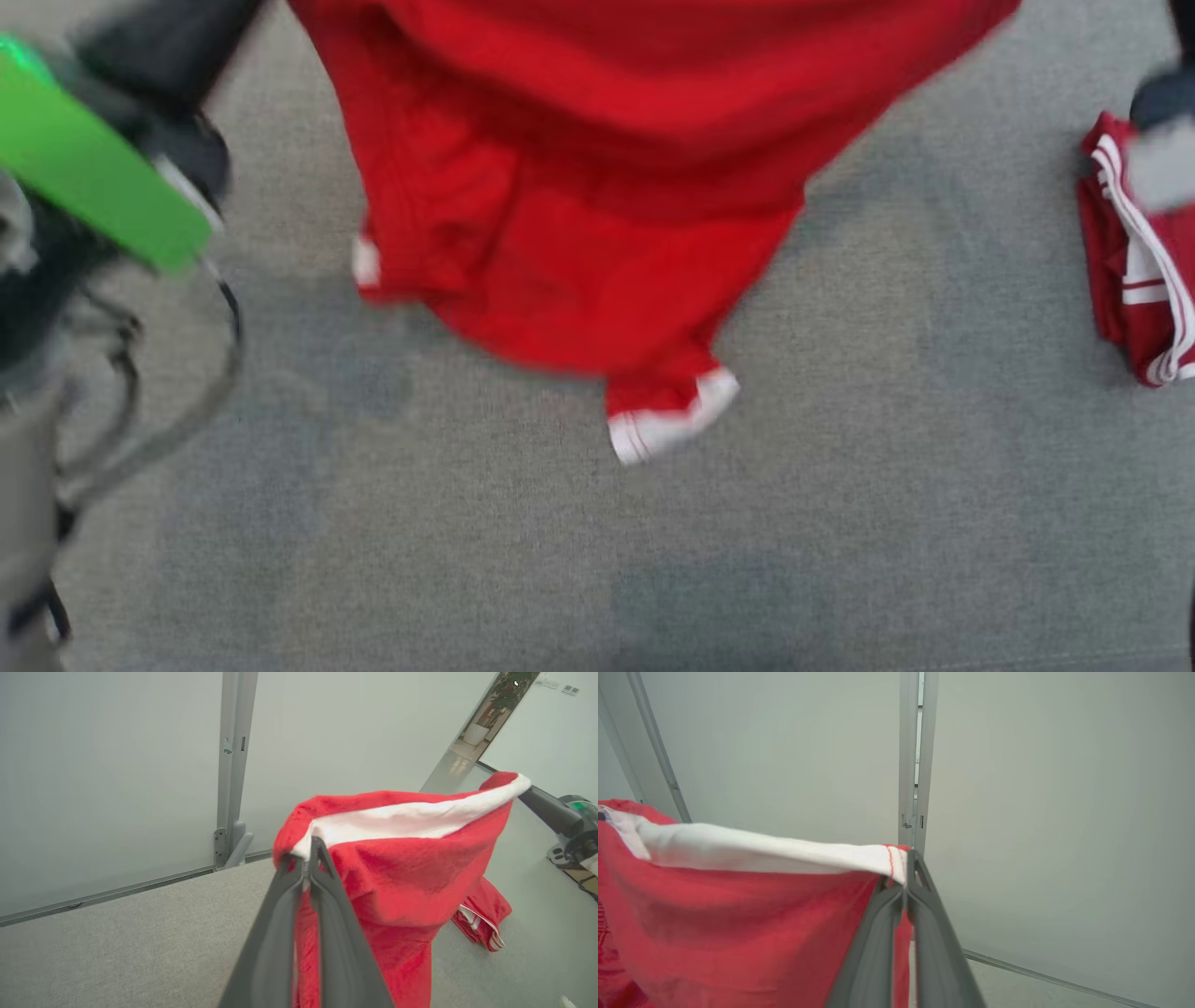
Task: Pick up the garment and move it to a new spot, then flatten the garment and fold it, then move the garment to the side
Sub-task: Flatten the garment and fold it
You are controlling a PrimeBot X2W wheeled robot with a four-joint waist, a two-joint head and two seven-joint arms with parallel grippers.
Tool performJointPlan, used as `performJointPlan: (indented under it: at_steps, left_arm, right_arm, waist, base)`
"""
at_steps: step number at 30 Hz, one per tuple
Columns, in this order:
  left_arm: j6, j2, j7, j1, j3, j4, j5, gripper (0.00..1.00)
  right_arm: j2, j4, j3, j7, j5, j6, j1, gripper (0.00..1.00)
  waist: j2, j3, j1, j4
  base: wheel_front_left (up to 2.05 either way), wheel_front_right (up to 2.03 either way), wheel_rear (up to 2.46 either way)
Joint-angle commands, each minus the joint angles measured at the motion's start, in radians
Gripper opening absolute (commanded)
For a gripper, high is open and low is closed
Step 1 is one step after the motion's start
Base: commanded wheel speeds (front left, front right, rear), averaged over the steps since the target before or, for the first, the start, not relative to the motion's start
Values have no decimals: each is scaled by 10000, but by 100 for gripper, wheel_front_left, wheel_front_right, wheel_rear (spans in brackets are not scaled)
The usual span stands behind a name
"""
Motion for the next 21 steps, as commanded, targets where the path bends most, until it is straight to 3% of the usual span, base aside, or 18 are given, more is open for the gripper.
performJointPlan:
  at_steps: [1,5,11,12,16,21]
  left_arm:
    - [-94,152,8,-1210,-46,724,258,0]
    - [-218,-84,-685,-3908,-198,2870,995,0]
    - [-331,-689,-3568,-6977,-687,5463,2331,0]
    - [-331,-689,-3568,-6977,-687,5463,2331,0]
    - [-336,-358,-5602,-7640,-2089,6255,2860,0]
    - [-331,184,-7598,-6584,-3966,6829,2164,0]
  right_arm:
    - [362,614,127,7,-367,-4,-1277,0]
    - [1466,2823,265,-678,-1662,-6,-4310,0]
    - [2778,6072,-291,-3129,-3773,-6,-7740,0]
    - [2778,6072,-291,-3129,-3773,-6,-7740,0]
    - [3007,7490,-532,-4659,-4486,-6,-8430,0]
    - [2605,8547,291,-5808,-4349,-7,-6963,0]
  waist:
    - [0,1569,0,180]
    - [0,2250,0,223]
    - [0,2721,0,219]
    - [0,2721,0,219]
    - [0,2810,0,245]
    - [0,2570,0,237]
  base:
    - [0,0,0]
    - [0,0,0]
    - [0,0,0]
    - [0,0,0]
    - [0,0,0]
    - [0,0,0]
